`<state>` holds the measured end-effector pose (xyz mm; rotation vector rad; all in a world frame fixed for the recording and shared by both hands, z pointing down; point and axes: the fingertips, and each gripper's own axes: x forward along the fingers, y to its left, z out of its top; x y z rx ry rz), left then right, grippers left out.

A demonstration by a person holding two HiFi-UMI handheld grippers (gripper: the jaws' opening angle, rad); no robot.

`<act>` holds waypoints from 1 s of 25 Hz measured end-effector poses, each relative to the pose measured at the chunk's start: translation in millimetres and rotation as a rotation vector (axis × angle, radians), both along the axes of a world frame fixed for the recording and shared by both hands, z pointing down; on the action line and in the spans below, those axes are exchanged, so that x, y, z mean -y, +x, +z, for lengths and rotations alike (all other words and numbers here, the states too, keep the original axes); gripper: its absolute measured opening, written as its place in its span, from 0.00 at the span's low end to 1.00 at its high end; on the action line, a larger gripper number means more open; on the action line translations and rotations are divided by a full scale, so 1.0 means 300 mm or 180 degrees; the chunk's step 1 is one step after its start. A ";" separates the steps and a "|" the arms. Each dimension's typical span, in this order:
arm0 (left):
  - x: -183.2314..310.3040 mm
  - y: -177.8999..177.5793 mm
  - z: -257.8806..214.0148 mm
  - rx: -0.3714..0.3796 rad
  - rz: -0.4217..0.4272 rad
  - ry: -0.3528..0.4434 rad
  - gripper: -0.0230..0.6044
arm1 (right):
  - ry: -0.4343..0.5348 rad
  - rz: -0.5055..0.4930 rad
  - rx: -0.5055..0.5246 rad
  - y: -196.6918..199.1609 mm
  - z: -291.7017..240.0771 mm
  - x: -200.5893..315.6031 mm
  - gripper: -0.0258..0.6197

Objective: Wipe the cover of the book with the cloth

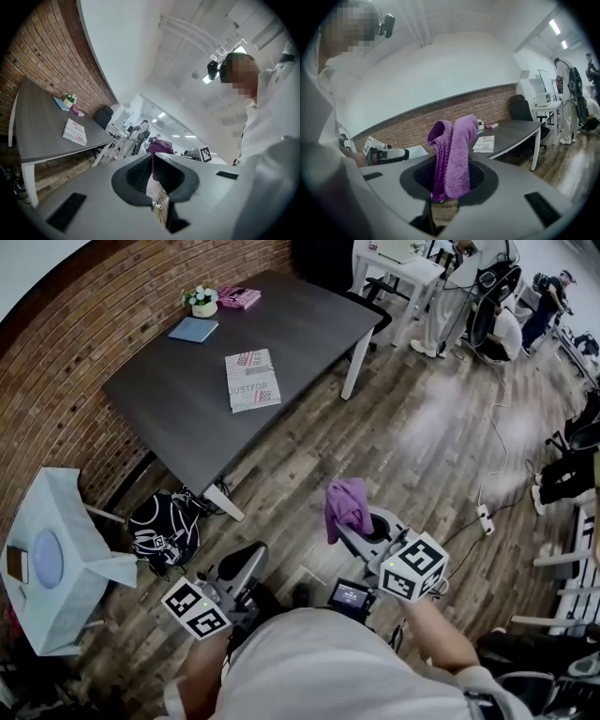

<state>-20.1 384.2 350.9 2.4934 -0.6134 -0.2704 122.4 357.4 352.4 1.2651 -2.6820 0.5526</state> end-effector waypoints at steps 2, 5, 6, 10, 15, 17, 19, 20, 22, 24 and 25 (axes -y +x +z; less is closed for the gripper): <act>0.030 -0.014 0.014 0.0038 -0.0017 -0.0021 0.07 | -0.0061 -0.0006 -0.0014 -0.008 0.023 0.025 0.20; 0.100 -0.049 0.040 0.0065 -0.0037 -0.0060 0.07 | -0.0126 -0.0014 -0.0086 -0.038 0.052 0.082 0.20; 0.129 -0.061 0.047 0.0063 -0.0037 -0.0074 0.07 | -0.0143 -0.0008 -0.0110 -0.048 0.060 0.107 0.20; 0.263 -0.097 0.083 0.0057 0.0029 -0.0138 0.07 | -0.0210 0.0054 -0.0171 -0.092 0.083 0.227 0.20; 0.466 -0.146 0.107 0.0098 0.0194 -0.0170 0.07 | -0.0248 0.0156 -0.0205 -0.159 0.081 0.397 0.20; 0.554 -0.165 0.110 0.0107 0.0268 -0.0188 0.07 | -0.0247 0.0220 -0.0213 -0.184 0.071 0.473 0.20; 0.627 -0.184 0.115 0.0123 0.0353 -0.0207 0.07 | -0.0249 0.0266 -0.0226 -0.215 0.062 0.542 0.20; 0.659 -0.194 0.118 0.0134 0.0397 -0.0209 0.07 | -0.0251 0.0283 -0.0240 -0.231 0.060 0.573 0.20; 0.721 -0.215 0.124 0.0158 0.0467 -0.0191 0.07 | -0.0252 0.0319 -0.0289 -0.259 0.059 0.630 0.20; 0.780 -0.236 0.131 0.0182 0.0504 -0.0169 0.07 | -0.0250 0.0351 -0.0344 -0.281 0.060 0.685 0.20; 0.808 -0.245 0.135 0.0192 0.0516 -0.0165 0.07 | -0.0250 0.0362 -0.0370 -0.291 0.061 0.712 0.20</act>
